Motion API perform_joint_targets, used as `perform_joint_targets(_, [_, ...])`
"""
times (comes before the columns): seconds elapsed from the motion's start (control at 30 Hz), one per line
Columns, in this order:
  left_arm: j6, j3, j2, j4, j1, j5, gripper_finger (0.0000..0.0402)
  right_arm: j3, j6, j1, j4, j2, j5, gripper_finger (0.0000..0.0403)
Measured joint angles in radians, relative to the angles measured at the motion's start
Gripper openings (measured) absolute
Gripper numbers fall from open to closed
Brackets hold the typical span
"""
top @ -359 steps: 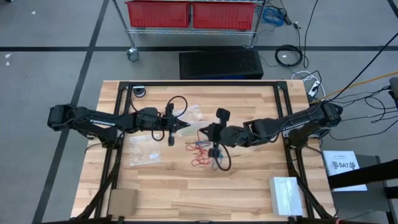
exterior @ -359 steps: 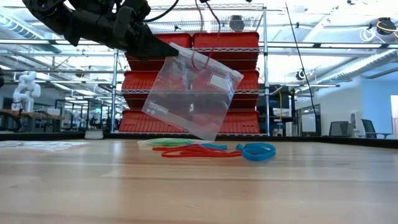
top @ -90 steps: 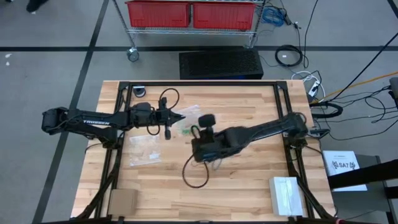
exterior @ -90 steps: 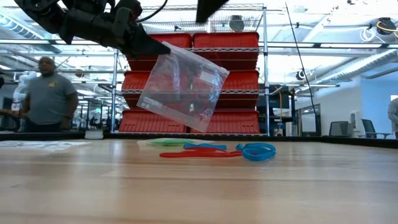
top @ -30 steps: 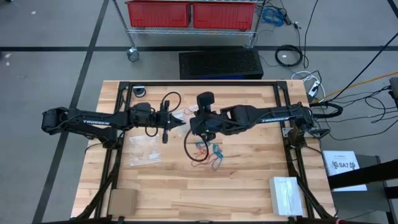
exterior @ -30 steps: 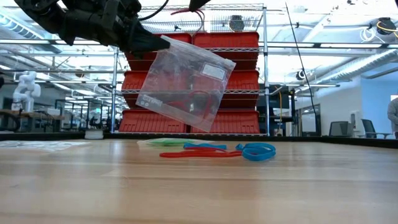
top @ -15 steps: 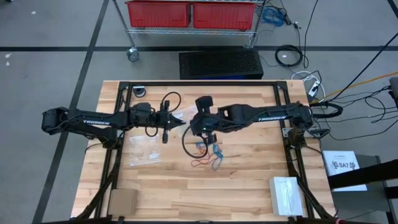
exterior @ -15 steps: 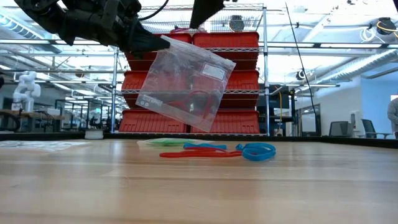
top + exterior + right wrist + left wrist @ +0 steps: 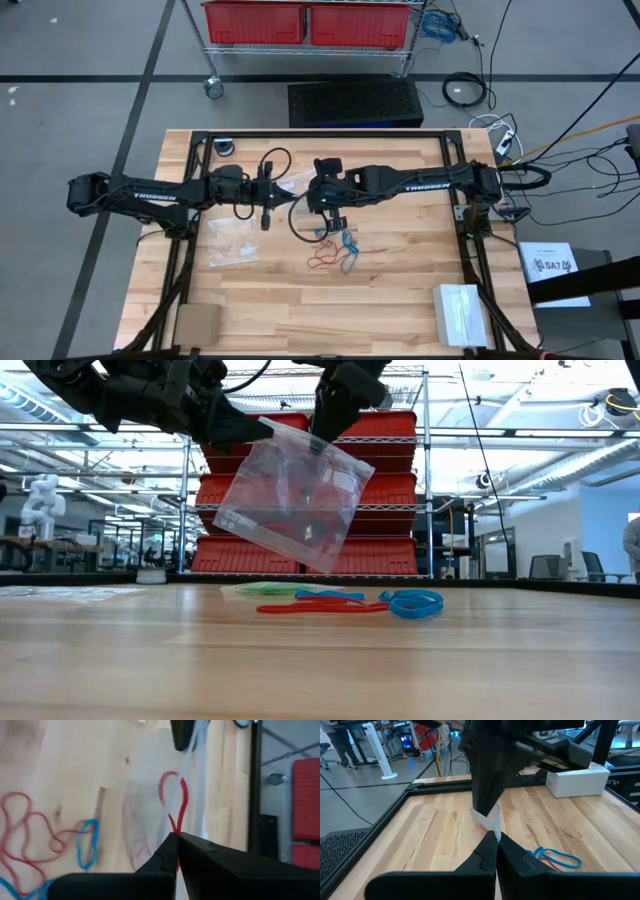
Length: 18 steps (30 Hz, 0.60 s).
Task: Sort rubber bands
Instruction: Put the top red rubber band into the bottom right transparent zip bag
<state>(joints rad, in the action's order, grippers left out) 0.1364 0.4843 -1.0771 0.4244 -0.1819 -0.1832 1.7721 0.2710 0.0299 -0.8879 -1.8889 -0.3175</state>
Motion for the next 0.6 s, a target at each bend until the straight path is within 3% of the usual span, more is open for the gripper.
perform_joint_targets(0.13, [0.000,0.000,0.000,0.000,0.000,0.000,0.0002,-0.001,-0.052,0.003,0.003,0.000,0.010,0.0014])
perform_joint_targets(0.6, [0.000,0.000,0.000,0.000,0.000,0.000,0.0002,-0.002,-0.054,0.034,-0.037,0.061,0.005,0.0145])
